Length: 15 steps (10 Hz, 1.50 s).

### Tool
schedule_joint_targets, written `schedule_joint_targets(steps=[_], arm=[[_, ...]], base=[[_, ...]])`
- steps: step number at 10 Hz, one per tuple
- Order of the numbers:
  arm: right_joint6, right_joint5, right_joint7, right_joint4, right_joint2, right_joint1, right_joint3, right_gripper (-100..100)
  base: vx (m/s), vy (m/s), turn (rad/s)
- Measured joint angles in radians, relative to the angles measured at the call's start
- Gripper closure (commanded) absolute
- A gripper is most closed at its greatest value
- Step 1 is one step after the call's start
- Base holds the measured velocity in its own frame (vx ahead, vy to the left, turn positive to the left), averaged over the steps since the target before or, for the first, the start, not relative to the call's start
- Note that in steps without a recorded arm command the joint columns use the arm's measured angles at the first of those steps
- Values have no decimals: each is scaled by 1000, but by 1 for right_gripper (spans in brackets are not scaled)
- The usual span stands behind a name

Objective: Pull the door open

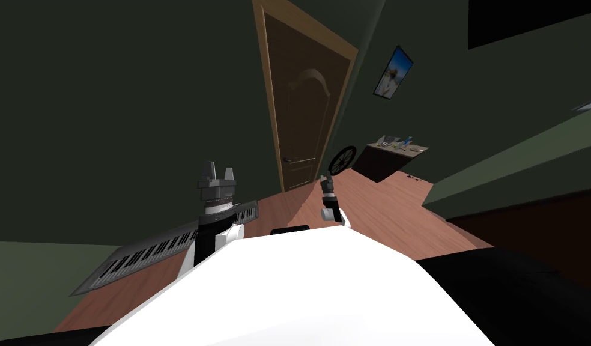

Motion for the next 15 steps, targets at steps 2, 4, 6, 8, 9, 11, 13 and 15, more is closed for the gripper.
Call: schedule_joint_targets(steps=[2, 4, 6, 8, 9, 11, 13, 15], arm=[[2, 0, -4, 42, -7, -20, 8, -100], [-6, -3, -13, 109, -20, -51, 11, -100], [-8, -2, -18, 170, -28, -86, 20, -100], [-13, -2, -20, 216, -31, -101, 27, -100], [-11, -3, -24, 239, -37, -116, 30, -100], [-15, -4, -30, 288, -45, -139, 33, -100], [-21, -5, -35, 340, -51, -165, 38, -100], [-23, -6, -40, 395, -58, -193, 44, -100]], base=[[62, 11, 30], [86, 18, 70], [81, 11, 43], [76, 15, 56], [62, 6, 24], [69, 8, 56], [64, 8, 32], [71, 12, 50]])
